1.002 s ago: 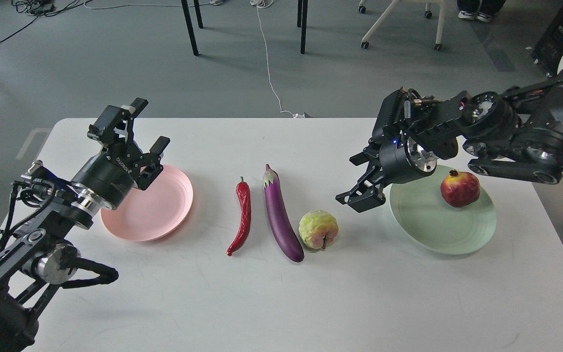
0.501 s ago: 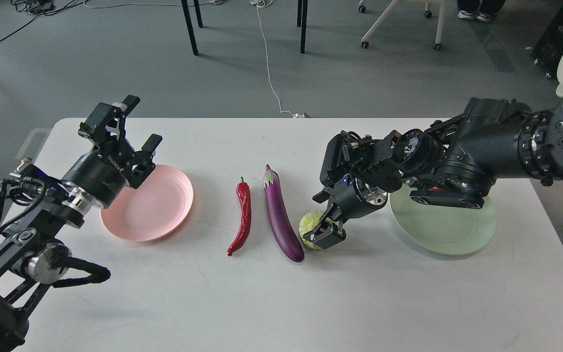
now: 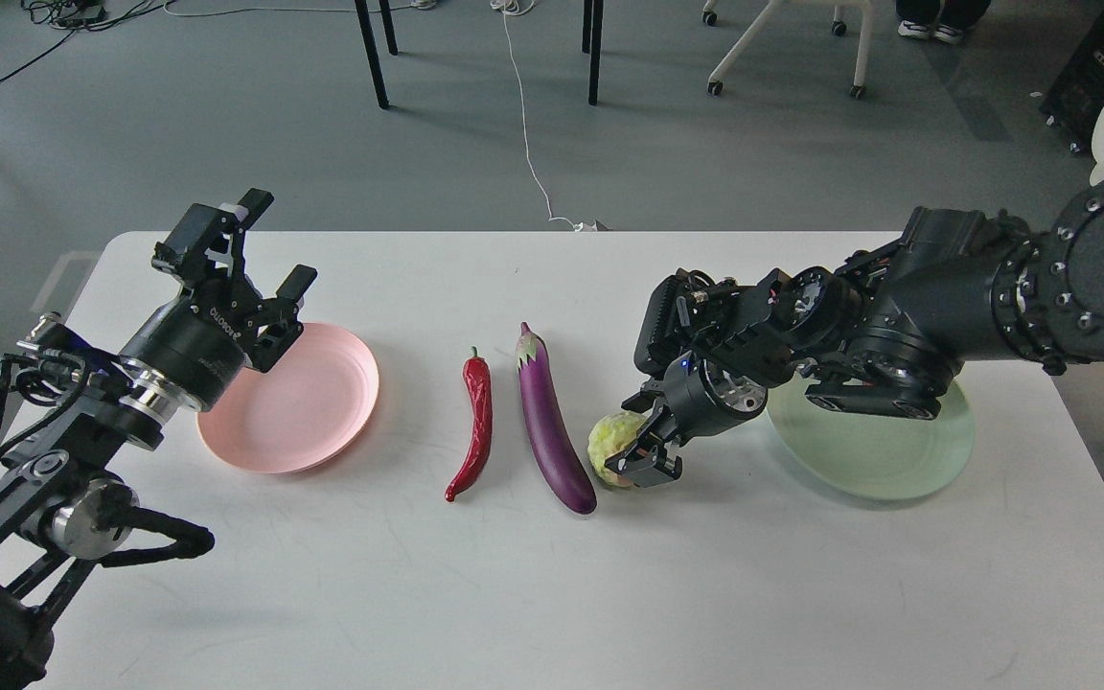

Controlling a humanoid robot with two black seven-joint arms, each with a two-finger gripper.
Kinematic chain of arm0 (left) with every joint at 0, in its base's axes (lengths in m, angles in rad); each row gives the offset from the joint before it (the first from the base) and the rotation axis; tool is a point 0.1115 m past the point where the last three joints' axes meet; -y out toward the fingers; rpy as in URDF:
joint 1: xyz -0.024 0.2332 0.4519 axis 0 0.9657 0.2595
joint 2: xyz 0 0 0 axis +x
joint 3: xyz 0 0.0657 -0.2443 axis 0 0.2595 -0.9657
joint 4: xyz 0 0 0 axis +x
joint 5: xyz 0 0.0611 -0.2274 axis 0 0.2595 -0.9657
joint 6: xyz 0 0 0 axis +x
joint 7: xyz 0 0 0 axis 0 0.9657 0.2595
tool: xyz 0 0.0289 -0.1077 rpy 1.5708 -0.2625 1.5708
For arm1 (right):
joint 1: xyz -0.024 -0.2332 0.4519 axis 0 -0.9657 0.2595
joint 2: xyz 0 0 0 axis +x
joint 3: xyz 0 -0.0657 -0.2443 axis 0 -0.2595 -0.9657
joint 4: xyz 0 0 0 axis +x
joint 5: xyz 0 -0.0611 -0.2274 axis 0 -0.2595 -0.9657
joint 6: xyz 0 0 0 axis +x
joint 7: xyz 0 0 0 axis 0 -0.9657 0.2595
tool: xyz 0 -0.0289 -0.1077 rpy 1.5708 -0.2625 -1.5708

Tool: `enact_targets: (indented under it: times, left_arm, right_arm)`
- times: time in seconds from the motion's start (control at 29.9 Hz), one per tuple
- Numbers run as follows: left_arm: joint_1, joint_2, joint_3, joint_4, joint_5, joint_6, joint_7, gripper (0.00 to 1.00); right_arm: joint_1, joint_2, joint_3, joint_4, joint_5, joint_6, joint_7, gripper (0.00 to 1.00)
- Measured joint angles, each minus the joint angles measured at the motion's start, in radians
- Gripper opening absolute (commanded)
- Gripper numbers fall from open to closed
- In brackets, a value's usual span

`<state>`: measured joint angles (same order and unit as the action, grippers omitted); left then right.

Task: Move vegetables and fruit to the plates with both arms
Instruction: 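Lift the peach onto the green plate and open the right gripper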

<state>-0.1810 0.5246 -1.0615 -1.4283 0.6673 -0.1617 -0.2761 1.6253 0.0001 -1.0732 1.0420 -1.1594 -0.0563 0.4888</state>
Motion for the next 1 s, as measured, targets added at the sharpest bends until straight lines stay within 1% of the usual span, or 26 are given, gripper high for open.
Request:
enact_targets:
  times: [0.13,0.2,0.33,0.47,0.6,0.77,0.8,0.84,0.9,0.94,1.0]
  left_arm:
    - [0.000,0.000,0.000,0.000,0.000,-0.002,0.000,1.00]
    - [0.000,0.001,0.001,0.000,0.000,-0.002,0.000,1.00]
    - [0.000,0.001,0.004,0.000,0.000,-0.002,0.000,1.00]
    - [0.000,-0.004,0.011,0.000,0.000,-0.003,0.000,1.00]
    - [-0.003,-0.005,0.015,0.000,0.000,-0.004,0.000,1.00]
    - [-0.004,-0.006,0.017,0.000,-0.001,-0.005,0.001,1.00]
    - [-0.004,-0.006,0.017,0.000,-0.001,-0.005,0.002,1.00]
    - [-0.004,-0.006,0.017,0.000,-0.001,-0.005,0.002,1.00]
    - [-0.004,-0.006,0.017,0.000,-0.001,-0.005,0.002,1.00]
    - [-0.004,-0.005,0.017,0.000,-0.001,-0.005,0.003,1.00]
    - [-0.007,-0.004,0.017,0.000,-0.001,-0.005,0.005,1.00]
  right_arm:
    - [0.034,-0.005,0.016,0.013,0.010,-0.005,0.000,0.44]
    - [0.065,-0.036,0.033,0.031,0.014,-0.013,0.000,0.45]
    - [0.127,-0.152,0.040,0.083,-0.002,-0.020,0.000,0.45]
    - [0.139,-0.289,0.032,0.097,-0.080,-0.020,0.000,0.45]
    - [0.109,-0.410,0.004,0.095,-0.158,-0.021,0.000,0.46]
    - [0.019,-0.498,-0.019,0.069,-0.206,-0.021,0.000,0.47]
    - [0.001,-0.508,-0.020,0.065,-0.209,-0.021,0.000,0.50]
    - [-0.012,-0.515,-0.020,0.062,-0.210,-0.021,0.000,0.55]
    - [-0.037,-0.525,-0.018,0.056,-0.210,-0.021,0.000,0.75]
    - [-0.045,-0.527,-0.016,0.054,-0.210,-0.021,0.000,0.82]
    - [-0.054,-0.531,-0.010,0.050,-0.208,-0.022,0.000,0.90]
